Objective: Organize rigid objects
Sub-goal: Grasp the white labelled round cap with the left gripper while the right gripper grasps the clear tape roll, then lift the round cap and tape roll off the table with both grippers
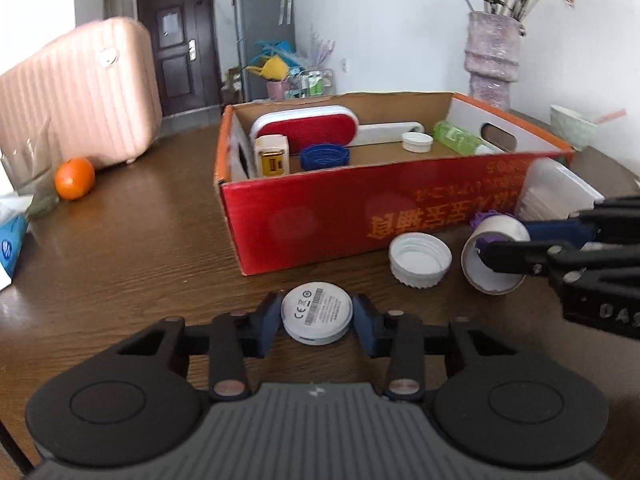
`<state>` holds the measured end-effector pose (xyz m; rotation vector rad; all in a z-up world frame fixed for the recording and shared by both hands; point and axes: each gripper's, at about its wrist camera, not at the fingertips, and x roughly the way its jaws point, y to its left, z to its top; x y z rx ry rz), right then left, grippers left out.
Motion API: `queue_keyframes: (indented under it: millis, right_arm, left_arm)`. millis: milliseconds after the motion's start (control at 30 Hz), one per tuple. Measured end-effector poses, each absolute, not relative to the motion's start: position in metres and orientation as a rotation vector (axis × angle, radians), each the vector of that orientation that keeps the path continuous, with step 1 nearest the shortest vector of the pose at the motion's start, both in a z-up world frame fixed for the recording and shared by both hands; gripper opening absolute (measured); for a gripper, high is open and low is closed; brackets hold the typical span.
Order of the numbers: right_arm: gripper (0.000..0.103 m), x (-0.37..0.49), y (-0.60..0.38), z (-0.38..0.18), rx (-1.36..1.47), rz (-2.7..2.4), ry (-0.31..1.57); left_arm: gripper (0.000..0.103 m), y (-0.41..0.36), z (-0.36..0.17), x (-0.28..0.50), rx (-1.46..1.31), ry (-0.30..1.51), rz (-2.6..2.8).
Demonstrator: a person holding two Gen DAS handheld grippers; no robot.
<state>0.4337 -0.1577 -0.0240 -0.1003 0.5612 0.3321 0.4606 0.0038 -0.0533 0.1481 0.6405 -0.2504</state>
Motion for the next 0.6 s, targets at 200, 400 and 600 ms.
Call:
queue_keyframes:
  millis: [200, 400, 600]
  right_arm:
    - [0.023, 0.391, -0.165, -0.019, -0.033, 0.391, 0.589]
    - [0.023, 0.324, -0.205, -0.025, 0.241, 0.465, 0.722]
    - [0.025, 0.304, -0.258, -0.043, 0.467, 0.319, 0.774]
  left_arm:
    - [0.04, 0.002, -0.051, 0.418, 0.12, 0.646, -0.272]
    - [0.04, 0.004, -0.05, 0.323, 0.058, 0.643, -0.306]
    - [0.041, -0.004, -0.05, 0.287, 0.069, 0.622, -0.291]
